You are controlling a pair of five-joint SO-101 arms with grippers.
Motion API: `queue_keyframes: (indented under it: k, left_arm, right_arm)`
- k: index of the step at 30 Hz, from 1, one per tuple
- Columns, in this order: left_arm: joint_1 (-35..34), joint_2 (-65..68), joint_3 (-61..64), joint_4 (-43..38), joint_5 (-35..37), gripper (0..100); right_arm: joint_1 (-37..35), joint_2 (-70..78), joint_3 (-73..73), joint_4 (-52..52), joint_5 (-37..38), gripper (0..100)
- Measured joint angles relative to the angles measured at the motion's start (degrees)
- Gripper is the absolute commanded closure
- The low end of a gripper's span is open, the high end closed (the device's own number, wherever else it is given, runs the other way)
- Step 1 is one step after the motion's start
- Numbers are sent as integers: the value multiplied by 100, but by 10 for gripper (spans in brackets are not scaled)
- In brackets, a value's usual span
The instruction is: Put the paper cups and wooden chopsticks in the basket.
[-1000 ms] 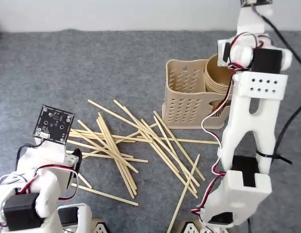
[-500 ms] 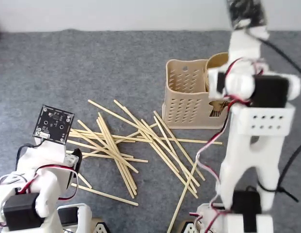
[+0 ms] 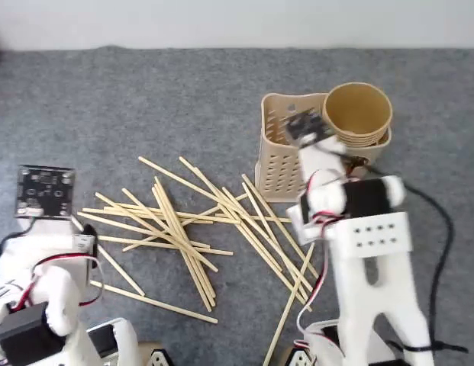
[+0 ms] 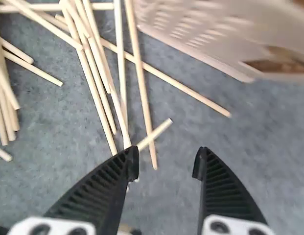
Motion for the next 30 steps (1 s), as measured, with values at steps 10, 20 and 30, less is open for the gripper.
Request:
queue_keyframes:
  k: [10, 20, 30]
  left_arm:
    - [-879, 0, 1055, -897, -413, 831]
    - [-923, 35, 2040, -1512, -422, 831]
    - [-905, 44, 2295, -1582, -422, 831]
  right_arm:
    - [-1363, -9, 1565, -2374, 18, 811]
    - [-1776, 1609, 1143, -3015, 18, 811]
    - [-1881, 3534, -79, -3042, 18, 811]
